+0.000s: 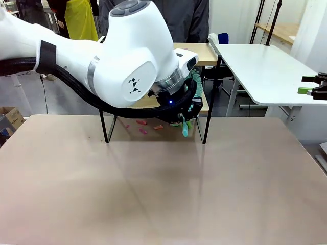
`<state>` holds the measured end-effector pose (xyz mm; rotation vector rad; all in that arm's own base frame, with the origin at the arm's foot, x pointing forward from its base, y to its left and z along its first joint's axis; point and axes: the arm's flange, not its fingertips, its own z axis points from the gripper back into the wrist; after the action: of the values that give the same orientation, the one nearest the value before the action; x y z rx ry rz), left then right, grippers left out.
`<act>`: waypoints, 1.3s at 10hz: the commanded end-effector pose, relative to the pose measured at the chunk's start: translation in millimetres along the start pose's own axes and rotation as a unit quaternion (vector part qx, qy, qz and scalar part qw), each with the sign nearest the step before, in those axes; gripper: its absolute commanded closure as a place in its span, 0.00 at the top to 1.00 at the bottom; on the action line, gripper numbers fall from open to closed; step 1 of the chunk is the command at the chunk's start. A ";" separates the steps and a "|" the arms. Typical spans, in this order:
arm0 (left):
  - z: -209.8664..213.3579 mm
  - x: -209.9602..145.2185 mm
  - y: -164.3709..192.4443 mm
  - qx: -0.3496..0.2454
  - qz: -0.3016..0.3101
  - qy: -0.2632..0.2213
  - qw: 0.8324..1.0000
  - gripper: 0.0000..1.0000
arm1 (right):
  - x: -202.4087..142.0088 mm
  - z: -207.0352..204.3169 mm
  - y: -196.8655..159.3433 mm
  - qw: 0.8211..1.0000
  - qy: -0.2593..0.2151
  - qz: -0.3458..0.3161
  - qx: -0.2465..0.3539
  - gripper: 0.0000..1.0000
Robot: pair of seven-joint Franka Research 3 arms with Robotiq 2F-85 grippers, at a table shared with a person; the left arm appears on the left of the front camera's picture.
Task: Clean the shelf.
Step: Clean the specific section of the Shelf indicated by the human with the Duster.
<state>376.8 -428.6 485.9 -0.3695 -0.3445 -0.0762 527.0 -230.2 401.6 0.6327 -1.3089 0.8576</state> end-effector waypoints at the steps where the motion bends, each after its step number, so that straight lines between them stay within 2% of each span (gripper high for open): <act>1: 18.5 -2.1 26.1 0.034 0.001 0.028 0.999 0.13 | 3.2 -1.8 0.6 1.000 -0.001 0.002 0.001 1.00; 6: 58.2 -13.7 113.0 0.139 0.049 0.043 0.988 0.13 | 3.2 -1.8 0.6 1.000 -0.001 0.002 0.001 1.00; 8: 79.4 -23.4 146.2 0.212 0.074 0.032 0.974 0.13 | 3.2 -1.8 0.6 1.000 -0.001 0.002 0.001 1.00; 10: 98.2 -32.1 152.8 0.281 0.083 0.015 0.956 0.13 | 3.2 -1.8 0.6 1.000 -0.001 0.002 0.001 1.00; 12: 102.4 -34.7 135.4 0.273 0.065 -0.014 0.960 0.13 | 3.2 -1.8 0.6 1.000 -0.001 0.002 0.001 1.00; 13: 98.4 -30.5 155.1 0.255 0.066 0.018 0.964 0.13 | 3.2 -1.8 0.6 1.000 -0.001 0.002 0.001 1.00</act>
<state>330.2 -260.1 514.5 0.1281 -0.3161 0.1140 527.0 -230.3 401.5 0.6328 -1.3088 0.8574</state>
